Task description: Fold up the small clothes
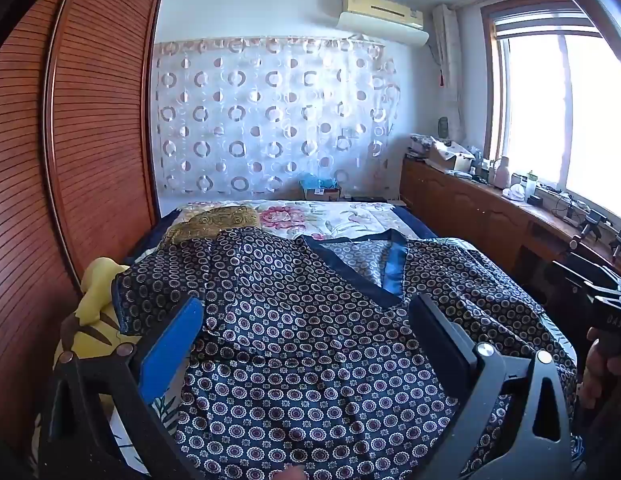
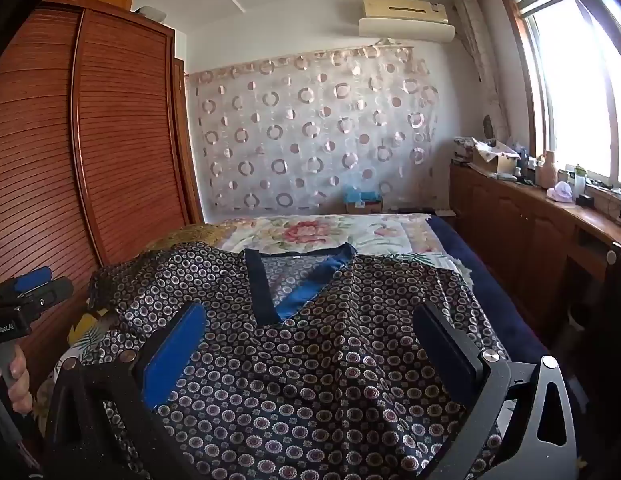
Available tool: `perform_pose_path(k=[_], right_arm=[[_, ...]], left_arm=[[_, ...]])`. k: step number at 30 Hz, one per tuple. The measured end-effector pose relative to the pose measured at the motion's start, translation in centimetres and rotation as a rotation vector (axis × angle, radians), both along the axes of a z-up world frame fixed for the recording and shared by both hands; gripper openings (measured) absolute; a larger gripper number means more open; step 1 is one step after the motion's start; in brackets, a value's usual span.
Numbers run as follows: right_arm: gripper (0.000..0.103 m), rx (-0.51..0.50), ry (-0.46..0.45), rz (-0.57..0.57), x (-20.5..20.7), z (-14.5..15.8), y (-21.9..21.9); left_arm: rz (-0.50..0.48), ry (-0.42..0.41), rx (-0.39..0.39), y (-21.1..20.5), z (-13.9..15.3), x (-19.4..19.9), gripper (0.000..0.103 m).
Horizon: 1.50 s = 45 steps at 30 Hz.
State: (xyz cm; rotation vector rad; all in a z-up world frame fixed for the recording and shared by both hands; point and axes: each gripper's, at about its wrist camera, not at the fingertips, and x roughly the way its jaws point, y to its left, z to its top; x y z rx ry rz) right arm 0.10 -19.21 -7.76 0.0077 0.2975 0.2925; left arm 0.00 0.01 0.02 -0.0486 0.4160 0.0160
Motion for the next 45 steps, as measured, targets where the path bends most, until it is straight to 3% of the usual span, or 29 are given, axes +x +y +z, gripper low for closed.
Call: perform_pose_path(k=[45], right_arm=[[0.103, 0.011, -0.024, 0.009, -0.2, 0.1, 0.6]], left_arm=[[0.012, -0.035, 0.039, 0.4, 1.8, -1.1, 0.103]])
